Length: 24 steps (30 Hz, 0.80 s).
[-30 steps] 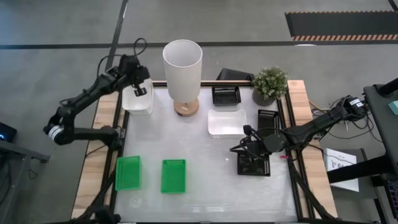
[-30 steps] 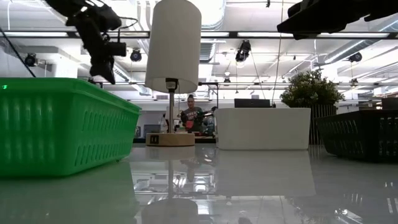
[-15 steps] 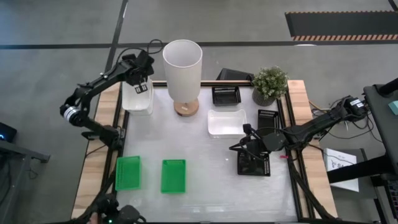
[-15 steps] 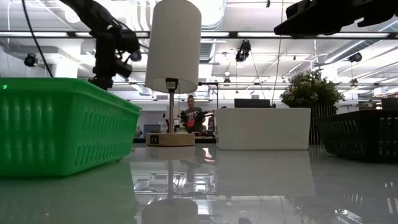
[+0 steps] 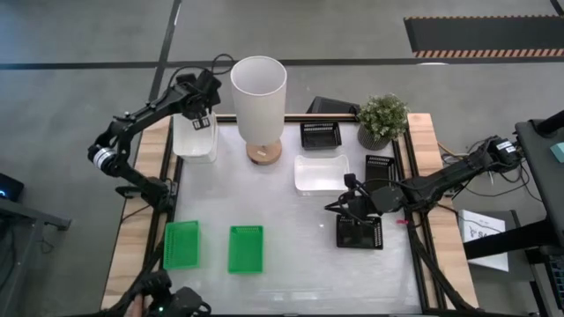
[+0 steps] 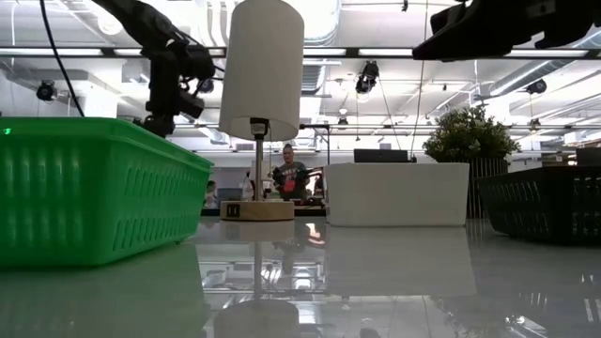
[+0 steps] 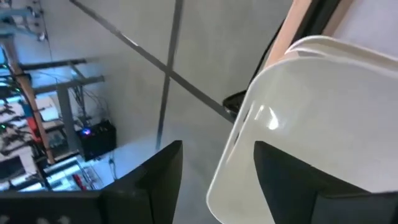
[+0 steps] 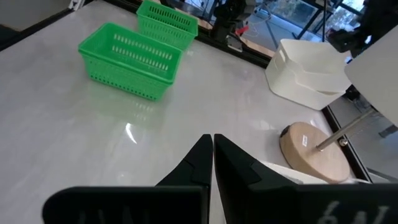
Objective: Stack baskets by color
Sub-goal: Stack the bottom left white bin on the top left white bin
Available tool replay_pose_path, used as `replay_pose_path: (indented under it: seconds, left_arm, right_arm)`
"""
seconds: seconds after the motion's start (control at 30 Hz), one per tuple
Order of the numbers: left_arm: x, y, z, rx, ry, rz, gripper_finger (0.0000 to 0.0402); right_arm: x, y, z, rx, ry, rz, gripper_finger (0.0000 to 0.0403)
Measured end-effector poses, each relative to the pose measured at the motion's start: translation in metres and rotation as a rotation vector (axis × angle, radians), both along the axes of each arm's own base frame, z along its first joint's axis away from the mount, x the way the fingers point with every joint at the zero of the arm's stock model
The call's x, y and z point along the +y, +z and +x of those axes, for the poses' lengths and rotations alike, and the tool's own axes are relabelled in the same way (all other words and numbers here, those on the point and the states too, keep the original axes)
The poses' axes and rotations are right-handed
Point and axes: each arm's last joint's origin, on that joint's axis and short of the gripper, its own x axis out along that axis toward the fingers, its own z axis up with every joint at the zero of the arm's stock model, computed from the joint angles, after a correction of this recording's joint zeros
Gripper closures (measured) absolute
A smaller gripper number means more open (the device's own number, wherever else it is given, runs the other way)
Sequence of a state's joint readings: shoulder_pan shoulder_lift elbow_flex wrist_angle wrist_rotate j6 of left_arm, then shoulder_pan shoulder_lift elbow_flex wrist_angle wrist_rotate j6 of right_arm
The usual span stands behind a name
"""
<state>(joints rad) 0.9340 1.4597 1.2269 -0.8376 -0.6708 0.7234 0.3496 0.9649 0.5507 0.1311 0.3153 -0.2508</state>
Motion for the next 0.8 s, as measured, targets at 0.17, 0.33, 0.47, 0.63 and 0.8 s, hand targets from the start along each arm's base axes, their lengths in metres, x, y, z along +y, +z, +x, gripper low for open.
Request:
replay_pose_path:
  seconds: [0.17,0.33,0.47,0.63,0.8]
  left_arm:
    - [-0.003,0.015,-0.001,0.014,-0.052,-0.056,0.0219]
    - [-0.011,0.043,0.001,-0.143,-0.164,-0.207,0.0219]
    - [-0.011,0.056,0.002,-0.148,-0.165,-0.242,0.0229]
    - [0.01,0.045,0.01,-0.155,-0.075,-0.287,0.0247]
    - [0.029,0.03,0.017,-0.064,-0.005,-0.298,0.026]
  right_arm:
    - [-0.001,-0.002,-0.001,0.027,0.001,-0.013,0.0394]
    - [-0.004,0.001,-0.006,0.032,-0.009,-0.013,0.0394]
    - [-0.006,0.006,-0.01,0.016,-0.011,-0.008,0.0394]
    - [-0.007,0.008,-0.012,0.013,-0.01,-0.008,0.0394]
    - [-0.007,0.007,-0.013,0.016,-0.009,-0.009,0.0394]
